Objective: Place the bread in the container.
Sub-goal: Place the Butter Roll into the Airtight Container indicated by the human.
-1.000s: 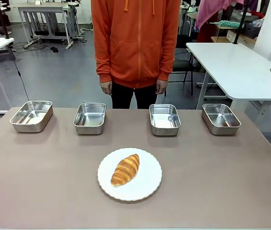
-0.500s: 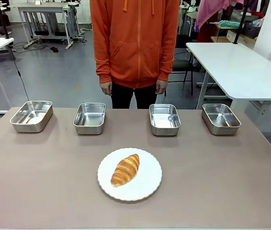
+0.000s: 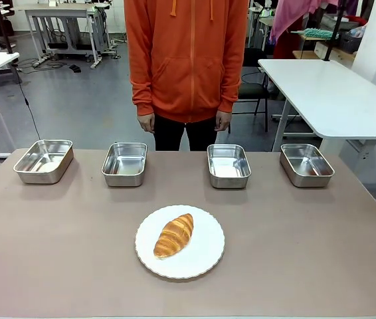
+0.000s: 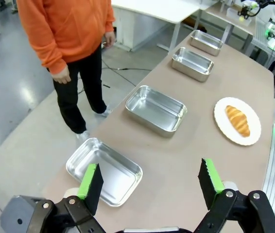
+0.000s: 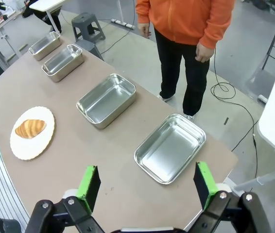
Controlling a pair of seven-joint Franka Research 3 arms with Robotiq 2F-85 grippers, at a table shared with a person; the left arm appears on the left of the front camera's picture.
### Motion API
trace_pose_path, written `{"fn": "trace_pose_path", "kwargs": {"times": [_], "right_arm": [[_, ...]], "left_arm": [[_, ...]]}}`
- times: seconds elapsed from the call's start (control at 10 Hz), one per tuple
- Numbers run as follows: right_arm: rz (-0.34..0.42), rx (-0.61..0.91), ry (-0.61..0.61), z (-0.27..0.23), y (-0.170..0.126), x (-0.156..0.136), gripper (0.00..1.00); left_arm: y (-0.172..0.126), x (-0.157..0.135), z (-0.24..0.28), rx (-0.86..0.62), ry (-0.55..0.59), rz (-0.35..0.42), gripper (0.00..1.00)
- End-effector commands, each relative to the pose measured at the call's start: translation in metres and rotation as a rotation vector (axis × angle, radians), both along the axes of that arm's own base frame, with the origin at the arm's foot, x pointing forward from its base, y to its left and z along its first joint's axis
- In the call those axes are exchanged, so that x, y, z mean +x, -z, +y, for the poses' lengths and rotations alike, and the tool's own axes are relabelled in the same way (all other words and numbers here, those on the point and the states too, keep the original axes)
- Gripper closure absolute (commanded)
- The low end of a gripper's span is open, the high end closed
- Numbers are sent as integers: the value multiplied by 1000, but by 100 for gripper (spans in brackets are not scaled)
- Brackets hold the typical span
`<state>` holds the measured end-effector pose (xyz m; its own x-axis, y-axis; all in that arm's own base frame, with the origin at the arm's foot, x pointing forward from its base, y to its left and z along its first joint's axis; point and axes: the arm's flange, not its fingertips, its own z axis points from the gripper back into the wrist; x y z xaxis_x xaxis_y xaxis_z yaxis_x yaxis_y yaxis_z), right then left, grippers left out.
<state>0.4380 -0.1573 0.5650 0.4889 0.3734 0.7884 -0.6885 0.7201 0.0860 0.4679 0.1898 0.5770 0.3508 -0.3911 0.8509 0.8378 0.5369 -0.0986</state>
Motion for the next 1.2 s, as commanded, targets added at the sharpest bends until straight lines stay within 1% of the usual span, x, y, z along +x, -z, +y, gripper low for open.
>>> {"fn": "trace_pose_path", "kwargs": {"times": [0.0,1.1], "right_arm": [[-12,8,-5,-1,-4,-2,0],[-12,8,-5,-1,-4,-2,0]], "left_arm": [[0,-2,4,3,0,-9,0],[0,-2,4,3,0,-9,0]]}}
